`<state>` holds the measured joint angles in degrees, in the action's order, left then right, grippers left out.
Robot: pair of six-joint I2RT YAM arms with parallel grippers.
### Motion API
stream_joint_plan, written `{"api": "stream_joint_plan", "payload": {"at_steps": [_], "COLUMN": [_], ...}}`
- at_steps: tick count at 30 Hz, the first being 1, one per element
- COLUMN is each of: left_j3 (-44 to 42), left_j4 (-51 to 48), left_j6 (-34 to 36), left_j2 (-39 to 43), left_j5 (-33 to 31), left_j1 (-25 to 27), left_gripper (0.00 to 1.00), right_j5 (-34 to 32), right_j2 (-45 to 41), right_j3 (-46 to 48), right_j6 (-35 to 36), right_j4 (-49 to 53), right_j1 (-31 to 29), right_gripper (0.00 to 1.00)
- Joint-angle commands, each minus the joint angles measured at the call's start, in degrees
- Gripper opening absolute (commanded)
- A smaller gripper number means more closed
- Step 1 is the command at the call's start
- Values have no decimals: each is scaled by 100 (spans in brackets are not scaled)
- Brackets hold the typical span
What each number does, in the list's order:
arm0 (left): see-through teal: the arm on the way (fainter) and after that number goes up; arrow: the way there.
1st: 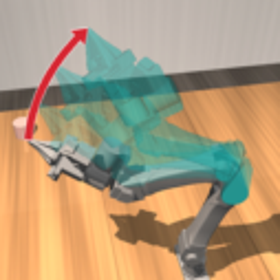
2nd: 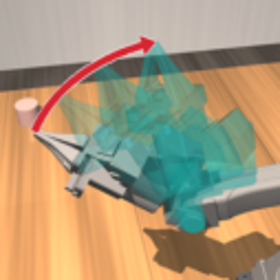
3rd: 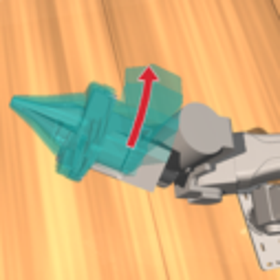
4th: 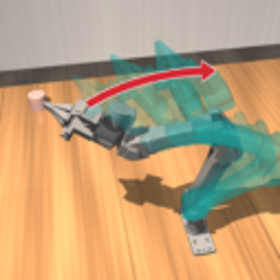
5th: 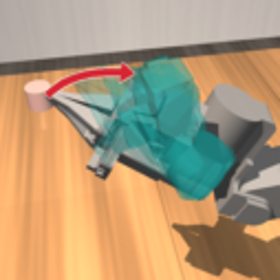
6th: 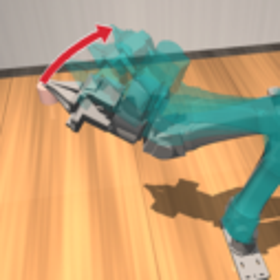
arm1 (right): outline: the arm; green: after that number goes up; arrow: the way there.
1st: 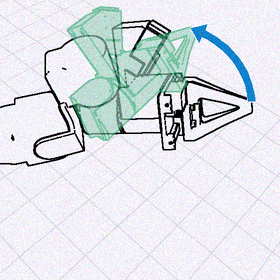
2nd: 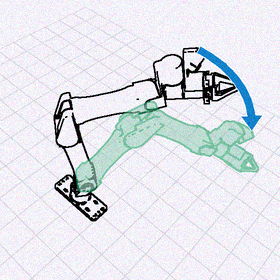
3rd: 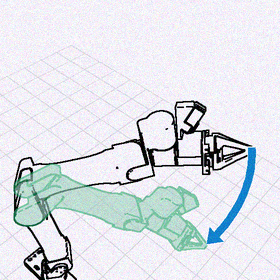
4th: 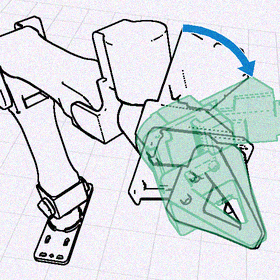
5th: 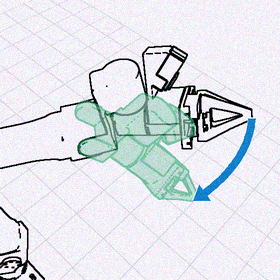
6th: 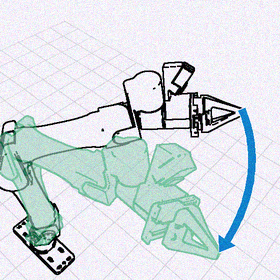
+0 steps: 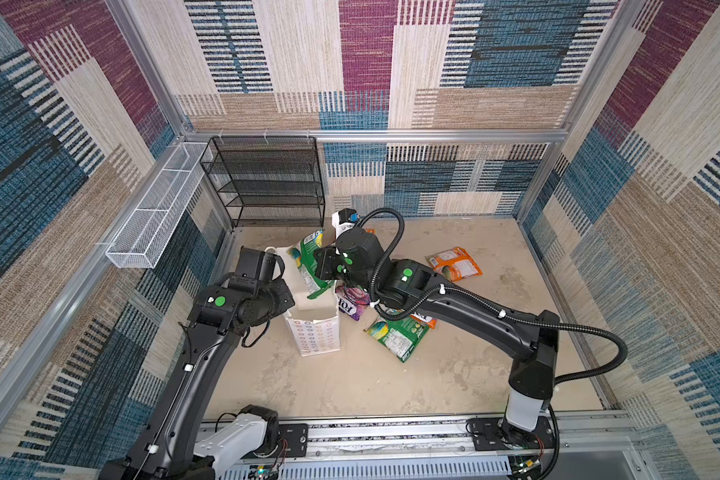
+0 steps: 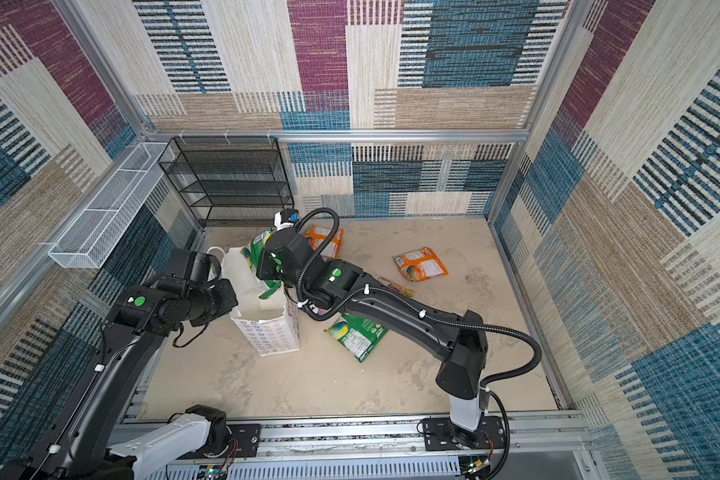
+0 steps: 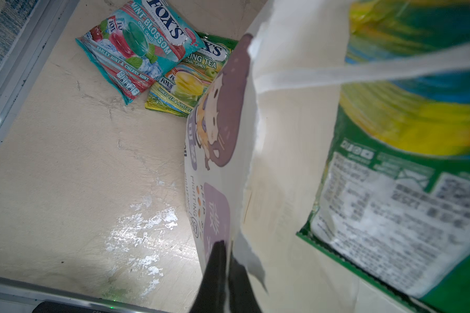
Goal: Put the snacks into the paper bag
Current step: 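Lower the green packet into the bag held open by the left gripper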
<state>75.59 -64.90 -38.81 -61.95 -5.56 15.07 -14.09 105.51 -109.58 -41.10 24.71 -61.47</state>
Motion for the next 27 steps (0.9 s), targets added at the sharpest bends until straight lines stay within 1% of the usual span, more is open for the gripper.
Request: {"api": "stream_joint_plan", "payload": {"at_steps": [1,7,13,19,21,23,27], "left_j3": [-5,-9,-25,-128,-157,-193,-228], "left_j4": [309,347,347,408,408,408,405], "left_j6": [-180,-172,-204,-244,-234,-241,-233], "left_j2": [3,23,113,166,166,183,210], "left_j5": [37,134,87,72,50,21,-11], "left_j1": [12,13,13,13,13,13,13], "left_gripper": [0,0,0,0,0,0,0], "right_j5": [-290,-184,-410,-354,-459,-576,-510], "right_j2": [56,395,629,850,866,793,566], "right_j3": [-209,-567,-740,-1008,-1057,-1013,-772], "right_j6": [27,41,-3,19,23,50,126], "right_j4": [-160,-17,150,296,383,403,207], "right_j1": [-147,-207,-215,-207,-209,-213,-209], "right_gripper": [0,0,0,8,16,29,46]}}
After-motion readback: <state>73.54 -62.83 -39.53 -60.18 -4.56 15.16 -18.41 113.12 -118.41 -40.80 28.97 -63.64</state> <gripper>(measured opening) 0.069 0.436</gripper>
